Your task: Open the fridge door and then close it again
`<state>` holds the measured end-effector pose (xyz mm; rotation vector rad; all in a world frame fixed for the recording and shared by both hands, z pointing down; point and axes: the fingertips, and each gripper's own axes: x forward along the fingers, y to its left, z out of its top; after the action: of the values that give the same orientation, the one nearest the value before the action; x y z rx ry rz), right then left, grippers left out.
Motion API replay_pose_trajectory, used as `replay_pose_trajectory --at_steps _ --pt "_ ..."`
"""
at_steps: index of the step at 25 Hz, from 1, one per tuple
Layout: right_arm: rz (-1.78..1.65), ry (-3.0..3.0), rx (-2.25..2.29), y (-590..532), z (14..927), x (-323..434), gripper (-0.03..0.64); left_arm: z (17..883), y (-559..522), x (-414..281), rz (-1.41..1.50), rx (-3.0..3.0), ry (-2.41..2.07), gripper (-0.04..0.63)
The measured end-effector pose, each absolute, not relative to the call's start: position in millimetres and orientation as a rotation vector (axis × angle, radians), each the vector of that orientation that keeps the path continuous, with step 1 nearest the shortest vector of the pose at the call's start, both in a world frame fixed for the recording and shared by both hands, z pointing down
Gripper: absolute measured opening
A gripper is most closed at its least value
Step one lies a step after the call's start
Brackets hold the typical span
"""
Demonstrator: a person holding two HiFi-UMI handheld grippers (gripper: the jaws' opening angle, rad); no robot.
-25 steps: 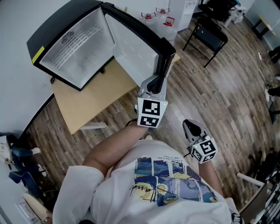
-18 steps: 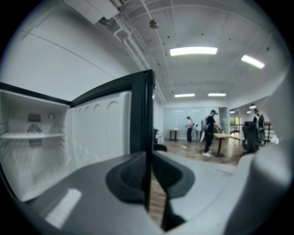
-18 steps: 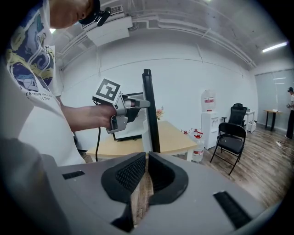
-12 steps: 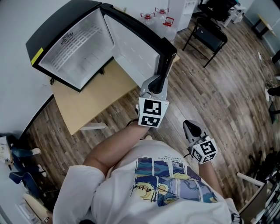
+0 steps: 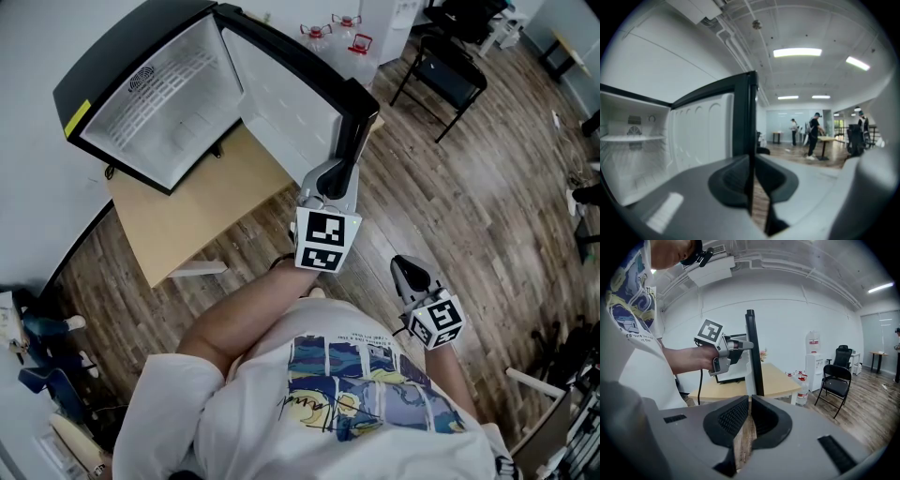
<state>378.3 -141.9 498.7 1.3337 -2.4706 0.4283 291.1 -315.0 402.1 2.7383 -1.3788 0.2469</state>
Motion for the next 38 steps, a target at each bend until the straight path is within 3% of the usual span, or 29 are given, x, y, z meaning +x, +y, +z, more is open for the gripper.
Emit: replay_pose_trajectory --at_steps 38 --pt "0.415 -2.525 1.189 -137 501 343 0.026 401 -284 237 0.218 2.668 -1.455 0.048"
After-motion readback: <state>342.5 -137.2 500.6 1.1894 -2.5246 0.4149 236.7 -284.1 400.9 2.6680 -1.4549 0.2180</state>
